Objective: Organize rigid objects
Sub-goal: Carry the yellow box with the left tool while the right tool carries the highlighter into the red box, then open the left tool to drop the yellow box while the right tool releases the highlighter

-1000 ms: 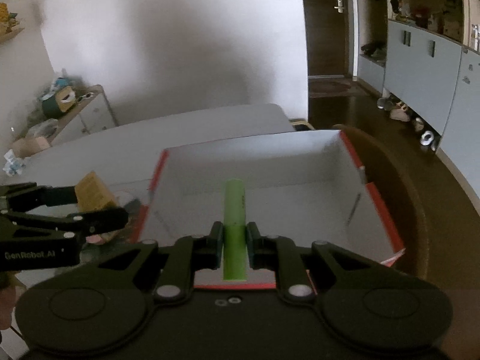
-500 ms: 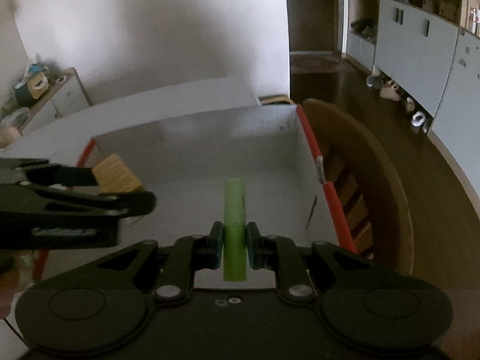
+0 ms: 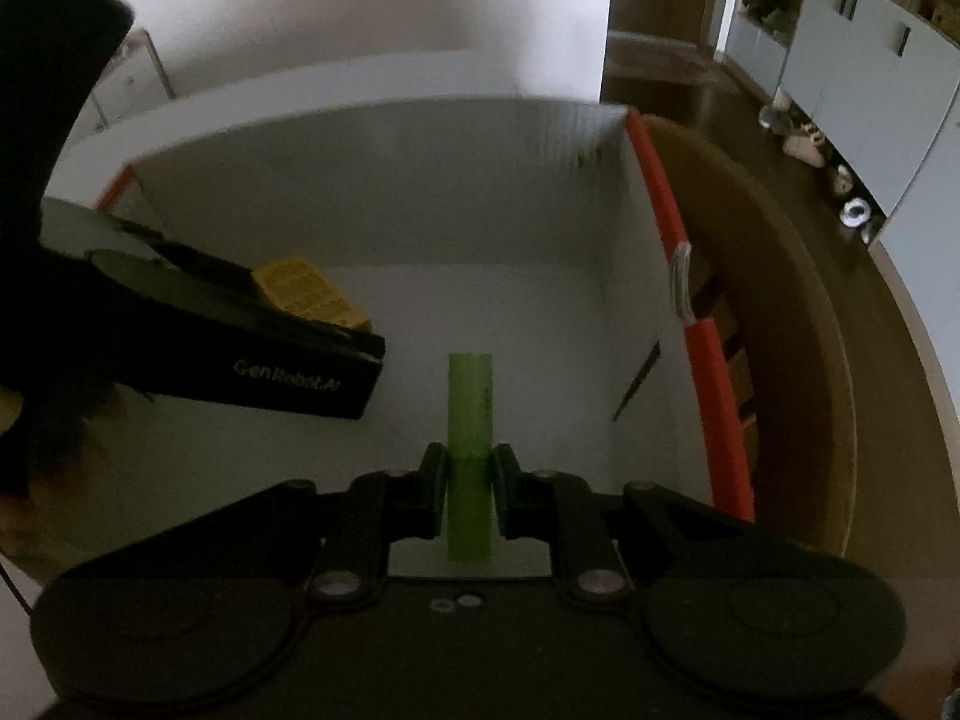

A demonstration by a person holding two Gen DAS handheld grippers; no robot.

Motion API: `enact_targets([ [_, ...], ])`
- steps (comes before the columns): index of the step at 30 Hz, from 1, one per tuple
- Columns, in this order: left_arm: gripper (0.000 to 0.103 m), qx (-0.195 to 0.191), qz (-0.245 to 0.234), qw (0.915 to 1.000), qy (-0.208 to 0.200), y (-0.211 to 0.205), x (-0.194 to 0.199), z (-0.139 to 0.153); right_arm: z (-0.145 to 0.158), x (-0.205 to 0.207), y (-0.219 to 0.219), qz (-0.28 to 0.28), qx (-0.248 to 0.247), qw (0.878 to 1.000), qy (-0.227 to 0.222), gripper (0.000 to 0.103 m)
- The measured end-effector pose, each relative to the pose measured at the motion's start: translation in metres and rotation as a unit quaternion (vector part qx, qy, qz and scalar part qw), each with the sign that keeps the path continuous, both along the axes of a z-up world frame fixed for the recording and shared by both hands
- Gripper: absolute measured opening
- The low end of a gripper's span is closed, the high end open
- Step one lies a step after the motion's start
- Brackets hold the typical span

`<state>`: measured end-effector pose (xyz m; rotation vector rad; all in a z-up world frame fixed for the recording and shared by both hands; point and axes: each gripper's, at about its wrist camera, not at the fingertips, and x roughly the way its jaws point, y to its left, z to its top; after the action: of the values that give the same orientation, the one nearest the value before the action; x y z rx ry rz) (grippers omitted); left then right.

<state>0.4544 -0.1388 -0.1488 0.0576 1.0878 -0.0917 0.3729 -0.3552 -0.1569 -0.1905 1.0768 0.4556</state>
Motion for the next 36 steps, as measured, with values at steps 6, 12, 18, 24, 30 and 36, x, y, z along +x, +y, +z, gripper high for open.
enact_targets([
  [6, 0.075, -0.005, -0.001, 0.9994, 0.035, -0.005, 0.01, -0.011, -0.008, 0.001, 0.008, 0.002, -0.019, 1.0, 0.023, 0.015],
  [12, 0.075, -0.005, -0.004, 0.9982, 0.06, -0.007, 0.018, -0.017, -0.007, 0.001, 0.007, 0.004, -0.011, 0.999, 0.031, 0.015],
  [18, 0.075, 0.0, -0.002, 0.9978, 0.066, -0.01, 0.018, -0.021, -0.003, 0.006, -0.002, 0.003, -0.008, 1.0, 0.029, 0.017],
  [24, 0.075, 0.006, 0.001, 0.9982, 0.059, -0.016, 0.015, -0.013, 0.004, 0.001, -0.008, 0.0, 0.011, 1.0, 0.026, 0.025],
  [30, 0.075, -0.001, 0.011, 0.9992, 0.038, -0.015, 0.002, -0.001, 0.017, -0.008, -0.016, -0.004, 0.036, 0.999, 0.017, 0.036],
  [36, 0.075, -0.008, 0.019, 0.9998, 0.005, -0.008, -0.022, 0.03, 0.036, -0.017, -0.019, 0.001, 0.052, 0.999, -0.001, 0.04],
])
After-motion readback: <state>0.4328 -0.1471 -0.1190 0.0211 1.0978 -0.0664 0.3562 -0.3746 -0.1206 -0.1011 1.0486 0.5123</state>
